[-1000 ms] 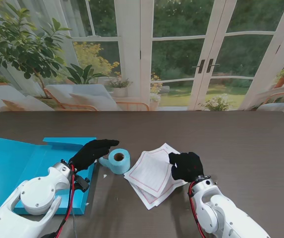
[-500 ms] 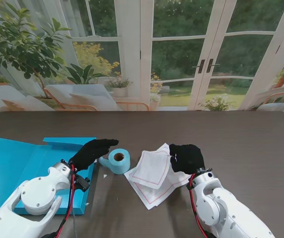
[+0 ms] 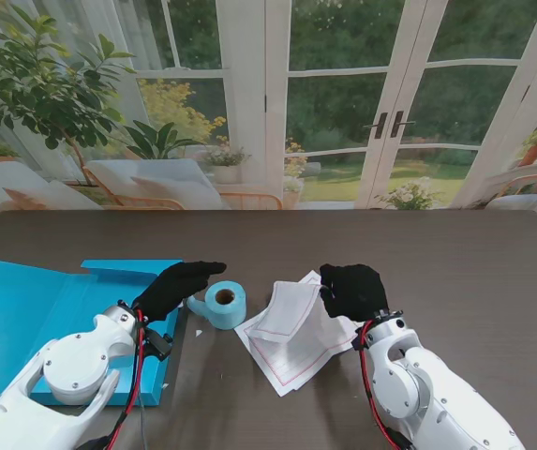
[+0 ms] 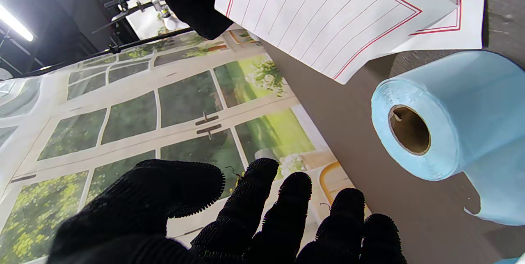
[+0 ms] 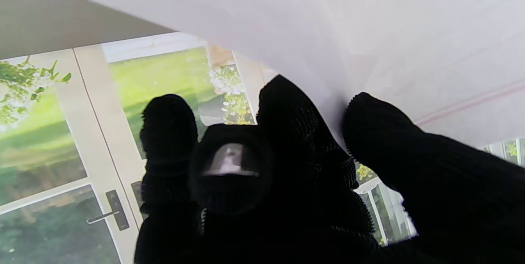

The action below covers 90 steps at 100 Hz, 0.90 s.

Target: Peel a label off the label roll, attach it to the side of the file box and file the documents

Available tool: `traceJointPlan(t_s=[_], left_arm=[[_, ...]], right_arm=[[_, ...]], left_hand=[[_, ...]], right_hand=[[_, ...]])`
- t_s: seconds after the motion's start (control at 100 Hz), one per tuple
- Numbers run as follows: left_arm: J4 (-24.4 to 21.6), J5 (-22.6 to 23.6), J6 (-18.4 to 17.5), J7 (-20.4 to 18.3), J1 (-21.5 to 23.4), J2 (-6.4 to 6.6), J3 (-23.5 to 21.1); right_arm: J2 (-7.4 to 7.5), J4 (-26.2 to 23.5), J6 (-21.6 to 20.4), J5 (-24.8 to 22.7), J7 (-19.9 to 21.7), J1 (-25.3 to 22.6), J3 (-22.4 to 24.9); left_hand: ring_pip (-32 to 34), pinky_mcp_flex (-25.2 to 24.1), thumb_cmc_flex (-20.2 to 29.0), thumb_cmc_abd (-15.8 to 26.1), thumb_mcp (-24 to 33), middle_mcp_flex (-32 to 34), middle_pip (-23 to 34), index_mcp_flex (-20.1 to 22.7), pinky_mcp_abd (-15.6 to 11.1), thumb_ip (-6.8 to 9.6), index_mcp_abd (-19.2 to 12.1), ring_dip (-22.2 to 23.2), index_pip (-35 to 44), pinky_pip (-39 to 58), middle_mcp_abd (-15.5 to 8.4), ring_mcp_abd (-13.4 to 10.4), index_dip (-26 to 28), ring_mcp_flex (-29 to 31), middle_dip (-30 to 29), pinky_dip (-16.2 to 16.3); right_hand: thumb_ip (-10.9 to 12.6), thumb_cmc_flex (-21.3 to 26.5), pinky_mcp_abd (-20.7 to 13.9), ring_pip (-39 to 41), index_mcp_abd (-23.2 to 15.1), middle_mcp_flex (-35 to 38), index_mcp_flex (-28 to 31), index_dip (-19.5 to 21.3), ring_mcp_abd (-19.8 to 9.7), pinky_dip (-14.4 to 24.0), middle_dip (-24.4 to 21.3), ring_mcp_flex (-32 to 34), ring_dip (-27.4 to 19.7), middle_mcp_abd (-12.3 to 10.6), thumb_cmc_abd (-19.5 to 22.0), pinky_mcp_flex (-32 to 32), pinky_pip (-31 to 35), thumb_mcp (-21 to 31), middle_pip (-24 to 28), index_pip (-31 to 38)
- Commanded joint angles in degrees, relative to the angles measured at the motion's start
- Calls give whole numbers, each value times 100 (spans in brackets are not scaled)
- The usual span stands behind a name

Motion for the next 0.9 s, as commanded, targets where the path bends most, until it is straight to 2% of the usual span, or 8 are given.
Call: traceJointPlan(t_s=[0.0, 0.21, 0.52, 0.89], left_arm=[[32, -41, -44, -85, -34, -43, 19], [151, -76, -213, 32, -122, -75, 83], [376, -158, -273, 9, -328, -91, 208], [650, -333, -329, 29, -557, -137, 349]], right_arm=[[-28, -96, -45, 19, 105, -5, 23], [-34, -183, -131, 87, 204, 48, 68], [-15, -272, -321, 28, 242, 109, 139], [-5, -464, -493, 1, 297, 144, 280]], left_hand=[[-40, -163, -122, 268, -71, -163, -75, -91, -221, -217, -4, 26, -103, -109, -15, 29, -23, -128, -17, 71], [-39, -159, -123, 253, -70, -152, -73, -86, -194, -212, -15, 25, -98, -110, 9, 25, -23, -128, -16, 70], [-39, -157, -119, 265, -67, -159, -75, -102, -186, -210, 2, 24, -104, -111, 21, 24, -27, -138, -17, 69], [-35, -108, -140, 250, -90, -151, -73, -99, -109, -221, -20, 28, -105, -88, 81, 86, -30, -131, -16, 82]], right_hand=[[-144, -42, 17, 200, -28, 569, 173, 142, -767, 160, 102, 60, 67, 203, -246, 2069, 303, 554, 211, 294], [-138, -35, -6, 306, -60, 565, 195, 202, -795, 297, 135, 59, 142, 206, -265, 2095, 410, 555, 319, 296], [-136, -41, -66, 375, -109, 560, 199, 256, -922, 435, 162, 64, 208, 177, -270, 2118, 461, 558, 387, 290], [-135, -41, -93, 435, -120, 558, 210, 294, -941, 570, 196, 62, 269, 168, -277, 2139, 515, 559, 439, 281]])
